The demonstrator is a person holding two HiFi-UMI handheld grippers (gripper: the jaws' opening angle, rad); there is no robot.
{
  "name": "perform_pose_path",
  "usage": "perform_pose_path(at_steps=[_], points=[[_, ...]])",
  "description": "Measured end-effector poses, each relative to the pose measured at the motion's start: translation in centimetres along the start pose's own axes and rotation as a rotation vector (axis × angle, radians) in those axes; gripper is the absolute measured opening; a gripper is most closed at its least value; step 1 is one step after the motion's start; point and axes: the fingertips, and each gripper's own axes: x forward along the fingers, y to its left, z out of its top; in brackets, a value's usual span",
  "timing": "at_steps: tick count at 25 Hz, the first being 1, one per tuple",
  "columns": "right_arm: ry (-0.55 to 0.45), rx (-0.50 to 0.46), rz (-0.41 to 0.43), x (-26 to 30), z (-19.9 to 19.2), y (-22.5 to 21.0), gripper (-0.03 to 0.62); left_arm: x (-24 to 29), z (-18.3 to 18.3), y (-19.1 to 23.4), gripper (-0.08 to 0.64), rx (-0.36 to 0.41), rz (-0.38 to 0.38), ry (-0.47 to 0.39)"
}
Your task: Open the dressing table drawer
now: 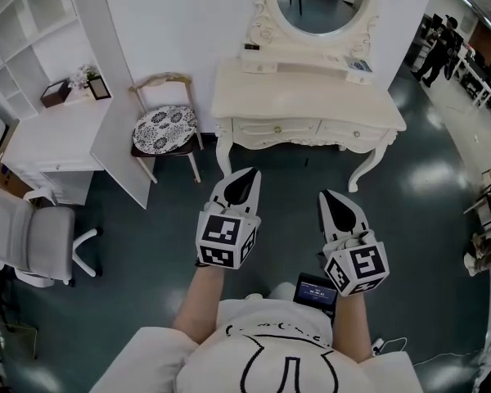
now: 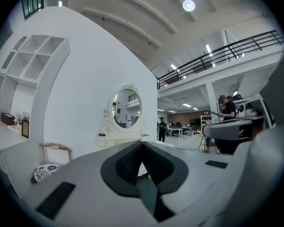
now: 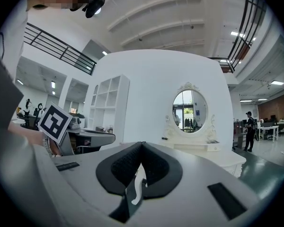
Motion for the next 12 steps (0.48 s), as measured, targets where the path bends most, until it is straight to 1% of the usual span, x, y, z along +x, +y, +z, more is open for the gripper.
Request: perform_pose_path(at_steps=[2,4,7,9,12], points=[[-0.005,-0.015,-0.008,0.4,0.0,-0.2,0.020,0.3,-0.1,0.3,0.018,0.002,0.001,0.002],[0.001,-0.055,-0.020,0.9,-0.2,-0.4,0.018,0.5,-0.1,0.6,0.018,0.002,0.007,-0.004],[0.045,-0.113,-0.016,1.9,-1.1,-0.6,0.018,0.9,-0.1,1.4,0.018,-0.017,0.030,-0.019],[0.052,-0.120,-0.013,2.5,-1.4,-0.9,0.018,1.3,-0.4,1.8,0.018,-0.019,0.040,-0.016],[0.034,-0.101,-0.012,3.6,-1.3,-1.6,0.018,2.0,-0.7,2.3,0.017,-0.007,0.048,-0.002]])
